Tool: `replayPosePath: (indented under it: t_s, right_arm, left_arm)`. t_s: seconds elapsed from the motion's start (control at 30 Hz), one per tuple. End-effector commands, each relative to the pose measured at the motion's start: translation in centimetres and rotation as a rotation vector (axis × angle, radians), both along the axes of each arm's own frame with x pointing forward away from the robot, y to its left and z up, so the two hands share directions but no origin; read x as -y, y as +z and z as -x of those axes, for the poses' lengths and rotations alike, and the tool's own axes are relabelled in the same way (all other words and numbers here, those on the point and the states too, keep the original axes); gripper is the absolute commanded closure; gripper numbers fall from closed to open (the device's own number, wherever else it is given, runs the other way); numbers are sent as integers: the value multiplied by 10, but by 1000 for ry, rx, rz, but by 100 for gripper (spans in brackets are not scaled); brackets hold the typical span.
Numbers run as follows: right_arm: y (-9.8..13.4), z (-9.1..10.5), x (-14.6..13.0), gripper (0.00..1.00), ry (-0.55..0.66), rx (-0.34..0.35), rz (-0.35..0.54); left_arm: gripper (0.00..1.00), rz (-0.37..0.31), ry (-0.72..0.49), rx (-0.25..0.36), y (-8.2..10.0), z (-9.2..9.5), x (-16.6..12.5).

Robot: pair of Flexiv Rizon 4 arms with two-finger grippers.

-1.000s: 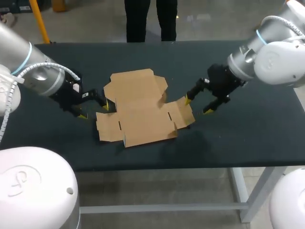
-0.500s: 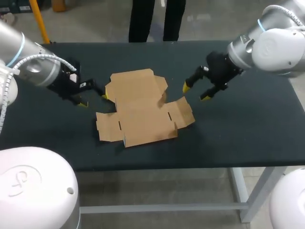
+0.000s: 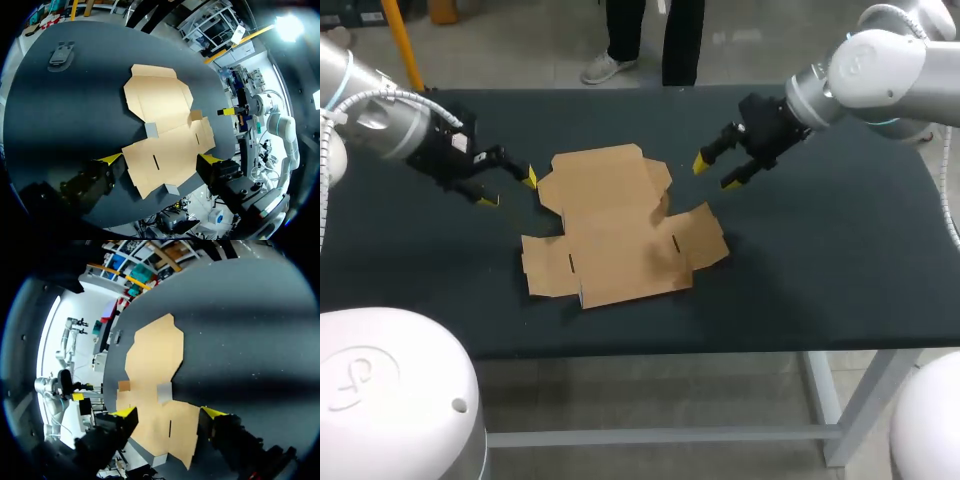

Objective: Assemble the packaging by folding the flat box into shape, placing the metal phone stand inside, and closing the box properly

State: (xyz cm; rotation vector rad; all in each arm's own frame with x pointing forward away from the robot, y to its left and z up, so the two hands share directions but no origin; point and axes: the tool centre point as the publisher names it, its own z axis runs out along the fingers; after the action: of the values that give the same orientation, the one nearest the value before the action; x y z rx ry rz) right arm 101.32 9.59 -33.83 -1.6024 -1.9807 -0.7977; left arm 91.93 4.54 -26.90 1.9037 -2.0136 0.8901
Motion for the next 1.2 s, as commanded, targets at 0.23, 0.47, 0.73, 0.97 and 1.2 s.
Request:
replayPosePath:
  t_s: [0.23,0.47,0.73,0.97,1.2]
  right_arm:
    - [-23,-32,-17,34,126,-106,17]
    - [-39,-46,-29,43,112,-134,6]
    - [-52,-54,-41,52,83,-118,-26]
    - [-63,-65,-50,52,40,-121,-62]
    - [-68,-71,-55,53,-4,-90,-95]
  left_arm:
    - [0,1,-32,-28,-3,-14,-2]
    - [0,0,-38,-33,-4,-17,-2]
    - [0,6,-45,-34,-7,-18,-5]
    - [0,9,-46,-38,-8,-21,-8]
    - [0,9,-45,-40,-10,-21,-12]
